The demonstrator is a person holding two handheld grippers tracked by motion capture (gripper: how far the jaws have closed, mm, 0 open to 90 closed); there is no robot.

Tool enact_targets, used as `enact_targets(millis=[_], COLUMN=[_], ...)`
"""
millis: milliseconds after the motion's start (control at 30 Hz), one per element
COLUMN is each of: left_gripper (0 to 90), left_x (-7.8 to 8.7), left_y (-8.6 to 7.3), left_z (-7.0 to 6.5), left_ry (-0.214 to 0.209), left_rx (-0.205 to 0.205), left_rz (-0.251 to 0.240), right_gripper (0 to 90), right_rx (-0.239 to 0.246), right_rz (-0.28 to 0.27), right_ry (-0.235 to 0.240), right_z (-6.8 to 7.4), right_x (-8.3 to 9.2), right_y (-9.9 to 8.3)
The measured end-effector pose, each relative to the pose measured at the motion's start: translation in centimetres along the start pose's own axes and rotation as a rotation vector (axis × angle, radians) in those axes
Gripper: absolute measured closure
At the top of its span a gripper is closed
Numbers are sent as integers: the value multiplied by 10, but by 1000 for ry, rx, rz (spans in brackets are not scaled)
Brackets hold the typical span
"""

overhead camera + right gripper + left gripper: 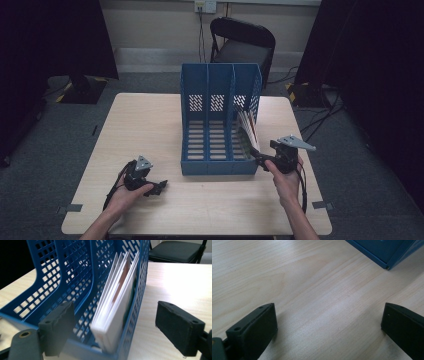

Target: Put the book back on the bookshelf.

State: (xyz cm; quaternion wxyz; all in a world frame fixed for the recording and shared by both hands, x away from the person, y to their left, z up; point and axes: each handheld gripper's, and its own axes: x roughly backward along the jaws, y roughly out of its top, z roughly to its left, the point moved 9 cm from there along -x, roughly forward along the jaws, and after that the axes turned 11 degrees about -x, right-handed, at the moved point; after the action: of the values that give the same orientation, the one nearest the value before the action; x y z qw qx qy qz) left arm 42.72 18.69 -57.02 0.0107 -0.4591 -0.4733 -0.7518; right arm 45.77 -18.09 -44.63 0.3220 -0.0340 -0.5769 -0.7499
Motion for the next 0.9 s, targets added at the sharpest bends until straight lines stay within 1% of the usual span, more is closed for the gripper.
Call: enact_targets(millis=[167,300,467,533,600,700,800,867,900], left_gripper=[0,0,0,0,0,0,0,0,0], left_x=[0,0,0,0,0,0,0,-1,-1], left_y=[0,0,0,0,0,0,1,2,2], left_z=[0,0,0,0,0,-1,-3,-4,-5], left_ry=[-1,-2,-1,-1,-1,1,3,0,-3], left_rx=[-2,-1,-2,-3,-3,0,6,-1,-3], left_rz=[0,0,0,0,1,3,3,3,1], right_gripper=[150,142,142,142,143,144,143,151,152], right_rx=[4,13,57,60,55,82,107,99,94], right_rz=[29,80,145,168,207,254,320,365,392], right_ry=[17,24,13,29,50,33,39,49,62], right_z=[-4,-4,-5,-4,-4,-5,-3,-1,2], right_x=[11,16,21,23,24,24,19,15,14], right_y=[-17,-36,-59,-68,-80,-94,-110,-120,-125])
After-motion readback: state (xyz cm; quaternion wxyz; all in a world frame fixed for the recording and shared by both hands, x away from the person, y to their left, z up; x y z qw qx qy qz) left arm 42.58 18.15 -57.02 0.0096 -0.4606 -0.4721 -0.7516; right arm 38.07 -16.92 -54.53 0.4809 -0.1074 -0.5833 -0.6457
